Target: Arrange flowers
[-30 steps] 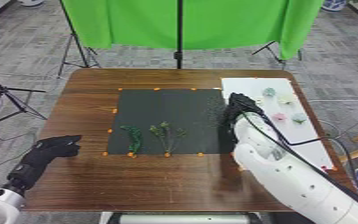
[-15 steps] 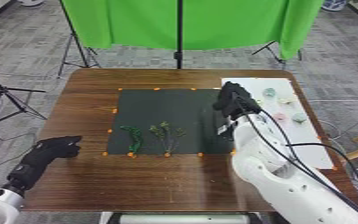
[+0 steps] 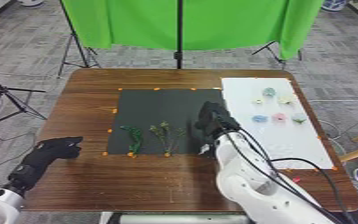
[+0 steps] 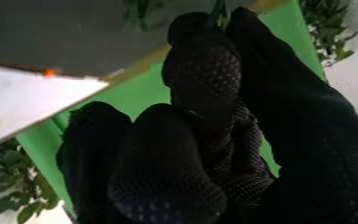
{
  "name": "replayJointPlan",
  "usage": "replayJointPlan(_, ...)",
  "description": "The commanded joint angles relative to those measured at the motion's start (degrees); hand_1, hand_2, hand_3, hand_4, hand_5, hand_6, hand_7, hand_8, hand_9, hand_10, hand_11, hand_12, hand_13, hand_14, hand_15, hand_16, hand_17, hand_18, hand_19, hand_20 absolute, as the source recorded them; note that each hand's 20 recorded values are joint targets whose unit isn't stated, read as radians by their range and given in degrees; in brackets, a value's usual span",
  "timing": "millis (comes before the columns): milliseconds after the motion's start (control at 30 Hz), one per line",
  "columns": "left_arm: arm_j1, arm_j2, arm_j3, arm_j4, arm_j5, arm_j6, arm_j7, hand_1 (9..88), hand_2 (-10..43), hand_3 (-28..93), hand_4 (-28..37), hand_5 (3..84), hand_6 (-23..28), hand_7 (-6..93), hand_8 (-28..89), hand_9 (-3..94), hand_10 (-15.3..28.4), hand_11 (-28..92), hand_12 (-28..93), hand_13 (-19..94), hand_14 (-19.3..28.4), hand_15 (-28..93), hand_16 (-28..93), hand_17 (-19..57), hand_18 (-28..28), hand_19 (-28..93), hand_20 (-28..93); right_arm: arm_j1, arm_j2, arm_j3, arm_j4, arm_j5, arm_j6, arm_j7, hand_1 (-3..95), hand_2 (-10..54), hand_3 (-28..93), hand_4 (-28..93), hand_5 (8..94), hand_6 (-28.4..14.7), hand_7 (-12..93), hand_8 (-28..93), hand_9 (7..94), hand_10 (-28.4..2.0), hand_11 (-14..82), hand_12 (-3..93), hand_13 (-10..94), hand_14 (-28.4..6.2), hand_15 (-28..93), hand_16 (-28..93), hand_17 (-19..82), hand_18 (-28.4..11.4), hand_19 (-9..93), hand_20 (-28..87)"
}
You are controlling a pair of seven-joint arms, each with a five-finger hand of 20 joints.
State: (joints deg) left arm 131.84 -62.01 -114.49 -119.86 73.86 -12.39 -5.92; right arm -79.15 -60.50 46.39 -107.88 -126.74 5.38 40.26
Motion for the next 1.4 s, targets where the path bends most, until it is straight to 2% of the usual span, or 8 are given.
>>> replayJointPlan(33, 0.2, -0.29, -0.08, 0.18, 0.24, -1.16, -0.84, 29.1, 4.3, 62, -19.1, 46.8, 5.8, 9.3, -5, 46.1, 14.6, 20, 14, 38, 19.9, 22, 0, 5.9, 12.1, 7, 17, -1.0, -1.2, -0.2, 0.1, 1.4, -1.4, -0.1, 56.8, -9.5, 57, 1, 84.0, -5.4, 30, 21, 93.7, -11.0, 45.3, 26.0, 94, 1.1, 71, 21, 76, -9.6, 93, 52)
replayJointPlan(267, 0.3, -0.49, -0.29, 0.09, 0.46, -1.62, -0.77, 29.1, 4.3, 62, -19.1, 46.6, 5.8, 9.3, -5, 45.8, 14.5, 20, 14, 38, 19.8, 22, 1, 5.3, 12.4, 7, 16, -1.2, -1.2, -0.3, 0.1, 1.9, -2.2, -0.3, 54.7, -9.5, 56, 2, 83.7, -5.0, 30, 21, 93.7, -11.0, 45.0, 25.9, 94, 1.0, 70, 21, 76, -9.3, 93, 51)
replayJointPlan(367, -0.1, -0.25, 0.05, 0.48, 0.45, -1.69, -0.8, 29.1, 4.2, 62, -19.1, 46.5, 5.8, 9.3, -5, 45.6, 14.5, 20, 14, 38, 19.8, 22, 1, 5.3, 12.4, 7, 16, -1.2, -1.2, -0.2, 0.2, 2.6, -2.0, -0.2, 53.3, -9.5, 55, 2, 83.5, -5.0, 30, 20, 93.7, -11.0, 44.5, 25.7, 94, 0.9, 70, 21, 76, -9.3, 93, 51)
replayJointPlan(400, 0.0, -0.34, -0.08, 0.21, 0.44, -1.8, -0.97, 29.1, 4.2, 62, -19.1, 46.5, 5.8, 9.3, -5, 45.5, 14.6, 19, 14, 38, 19.8, 22, 1, 5.3, 12.4, 7, 16, -1.2, -1.1, -0.3, 0.3, 2.5, -2.1, -0.2, 53.2, -9.5, 55, 2, 83.5, -5.0, 29, 20, 93.7, -11.0, 44.3, 25.7, 94, 0.9, 70, 21, 76, -9.3, 93, 51)
replayJointPlan(567, 0.1, -0.43, -0.24, 0.14, 0.45, -1.99, -1.08, 29.0, 4.2, 62, -19.1, 46.3, 5.8, 9.2, -5, 45.4, 14.5, 19, 14, 37, 19.9, 22, 1, 5.2, 12.4, 7, 16, -1.4, -0.9, 0.0, 0.4, 2.3, -2.8, -0.5, 52.5, -9.5, 54, 2, 83.3, -5.1, 29, 20, 93.7, -11.0, 43.9, 25.6, 94, 0.7, 69, 21, 75, -9.1, 93, 51)
replayJointPlan(1400, -0.1, -0.4, -0.43, 0.17, 0.59, -2.75, -1.5, 29.0, 4.1, 62, -19.0, 46.1, 5.8, 8.9, -5, 45.2, 14.5, 19, 14, 38, 19.8, 22, 1, 5.1, 12.4, 7, 16, -1.4, 0.9, 0.4, 0.1, -1.5, -3.6, -1.6, 51.8, -9.5, 53, 0, 80.5, -4.3, 29, 18, 91.7, -10.9, 44.5, 25.8, 94, 0.0, 67, 23, 72, -10.7, 93, 53)
